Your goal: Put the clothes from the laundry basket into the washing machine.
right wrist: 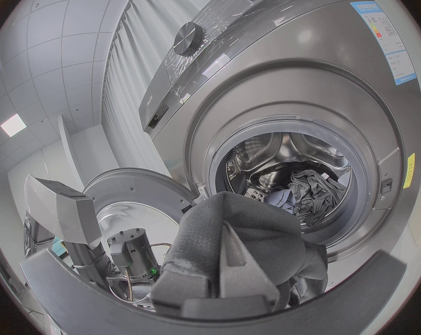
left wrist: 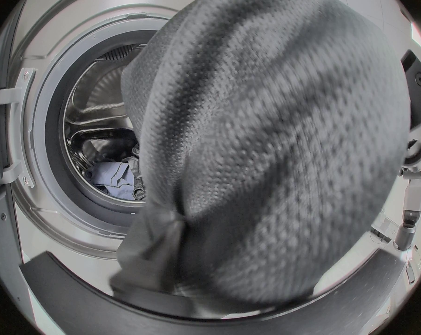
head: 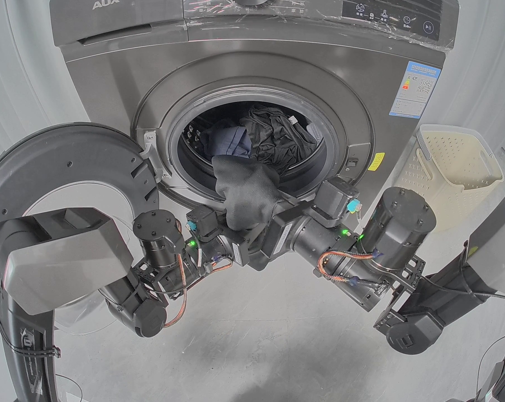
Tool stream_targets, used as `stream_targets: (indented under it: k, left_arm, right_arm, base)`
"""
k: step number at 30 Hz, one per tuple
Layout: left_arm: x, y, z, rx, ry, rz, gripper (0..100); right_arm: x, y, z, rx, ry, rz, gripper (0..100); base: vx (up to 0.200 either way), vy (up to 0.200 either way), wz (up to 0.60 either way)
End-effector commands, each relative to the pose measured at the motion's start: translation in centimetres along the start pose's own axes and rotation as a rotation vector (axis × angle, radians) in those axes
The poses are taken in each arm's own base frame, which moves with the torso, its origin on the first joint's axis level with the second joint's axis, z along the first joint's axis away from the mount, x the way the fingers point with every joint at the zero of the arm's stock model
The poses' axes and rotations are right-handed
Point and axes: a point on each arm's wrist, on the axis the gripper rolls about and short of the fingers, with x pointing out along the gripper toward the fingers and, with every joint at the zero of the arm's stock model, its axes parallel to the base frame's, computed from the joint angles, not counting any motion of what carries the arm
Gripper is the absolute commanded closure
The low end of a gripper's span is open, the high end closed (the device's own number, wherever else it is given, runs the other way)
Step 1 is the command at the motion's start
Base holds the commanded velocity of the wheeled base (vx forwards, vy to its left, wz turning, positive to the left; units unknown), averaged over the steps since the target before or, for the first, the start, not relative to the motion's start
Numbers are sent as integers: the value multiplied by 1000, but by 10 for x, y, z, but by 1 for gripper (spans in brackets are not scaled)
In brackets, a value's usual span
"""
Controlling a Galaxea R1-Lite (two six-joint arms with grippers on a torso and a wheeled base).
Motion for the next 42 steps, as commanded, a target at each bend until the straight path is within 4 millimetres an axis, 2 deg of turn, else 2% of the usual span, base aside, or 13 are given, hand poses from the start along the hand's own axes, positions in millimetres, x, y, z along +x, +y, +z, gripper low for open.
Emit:
stream_targets:
  k: [1,6,10,14,19,26,27,30,32,34,37,42]
  left_arm:
    - [4,2,4,4,-23,3,100]
    - [1,1,10,-1,-31,4,100]
    - [-11,-2,29,-15,-55,26,100]
    - [-25,-6,42,-46,-61,33,100]
    - [-41,-11,52,-66,-55,34,100]
    - [-45,-15,55,-68,-59,57,100]
    - [-45,-15,56,-67,-64,61,100]
    - [-51,-17,65,-63,-82,69,100]
    - [-60,-20,68,-62,-74,68,100]
    - [-77,-28,71,-71,-54,55,100]
    - [-97,-33,72,-73,-25,53,100]
    - [-105,-32,76,-58,-28,65,100]
  right_arm:
    - [0,0,0,1,0,0,100]
    - [-2,-7,10,3,-20,-19,100]
    - [-3,-32,11,-13,-17,-103,100]
    - [-13,-50,-1,-11,41,-167,100]
    - [-23,-54,-17,-6,105,-178,100]
    - [-22,-46,-16,-3,93,-146,100]
    - [-23,-42,-16,-2,91,-132,0]
    - [-33,-33,-17,-6,103,-76,0]
    - [-49,-27,-16,-19,131,-34,0]
    - [-77,-21,-19,-24,201,25,0]
    - [-108,-15,-22,-18,264,93,0]
    - [-123,-21,-31,-37,332,75,0]
  base:
    - [0,0,0]
    - [0,0,0]
    - [0,0,0]
    - [0,0,0]
    - [0,0,0]
    - [0,0,0]
    - [0,0,0]
    - [0,0,0]
    - [0,0,0]
    - [0,0,0]
    - [0,0,0]
    - [0,0,0]
